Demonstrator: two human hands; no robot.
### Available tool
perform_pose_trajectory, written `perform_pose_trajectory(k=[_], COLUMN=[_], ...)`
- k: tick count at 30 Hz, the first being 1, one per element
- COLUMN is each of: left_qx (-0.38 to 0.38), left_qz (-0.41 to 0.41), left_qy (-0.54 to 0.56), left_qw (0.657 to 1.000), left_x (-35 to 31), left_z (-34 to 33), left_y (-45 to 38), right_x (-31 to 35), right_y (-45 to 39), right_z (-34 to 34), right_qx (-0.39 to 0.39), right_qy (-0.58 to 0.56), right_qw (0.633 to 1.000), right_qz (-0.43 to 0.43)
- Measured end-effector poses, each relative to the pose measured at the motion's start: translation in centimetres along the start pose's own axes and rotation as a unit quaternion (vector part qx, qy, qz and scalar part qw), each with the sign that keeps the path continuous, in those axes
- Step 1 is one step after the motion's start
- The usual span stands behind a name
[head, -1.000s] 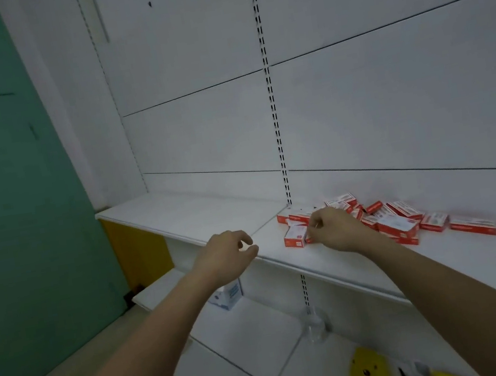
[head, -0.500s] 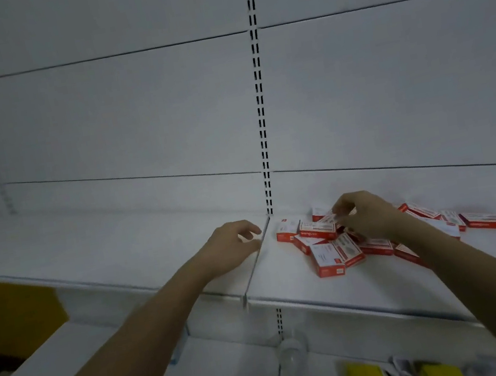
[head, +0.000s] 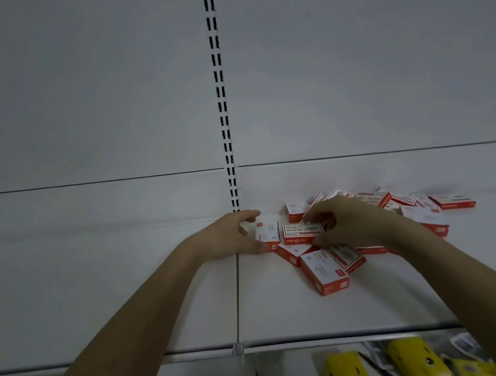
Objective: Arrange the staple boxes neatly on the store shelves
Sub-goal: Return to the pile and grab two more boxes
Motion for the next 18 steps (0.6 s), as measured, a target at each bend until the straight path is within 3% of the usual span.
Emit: perform_pose_trajectory(k=[5,11,13,18], left_qx=[0.009,-0.086,-0.122,-0.089], left_qz=[-0.020,-0.022,-0.023,-0.031], left_qy=[-0.012,0.166,0.181,0.261], left_qw=[1.000,0.982,0.976,0.961], left_x=[-0.2,2.5,2.8,2.9], left_z=[0.6,1.7,2.3,2.2], left_y=[-1.8,-2.3,-2.4,-3.2], right_x=[-0.2,-0.8,-0.8,-1.1], right_y=[-2.3,-5.8,-6.3,-6.4], right_z=[1.0,1.3,0.7,-1.3], right_qx=[-0.034,-0.129,-0.150,-0.172], right_qy=[-0.058,-0.139,-0.166,-0.189], right_qw=[0.998,0.981,0.973,0.964], right_qz=[0.011,0.043,0.049,0.078])
Point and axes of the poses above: each hand's wrist, its own y-axis away from the middle knuckle, its own z-axis out of the back of the hand, x = y × z, the point moved 1 cm from there along -y, towards the middle knuckle, and after that the axes turned 1 degree about -y, right-handed, at the moved point
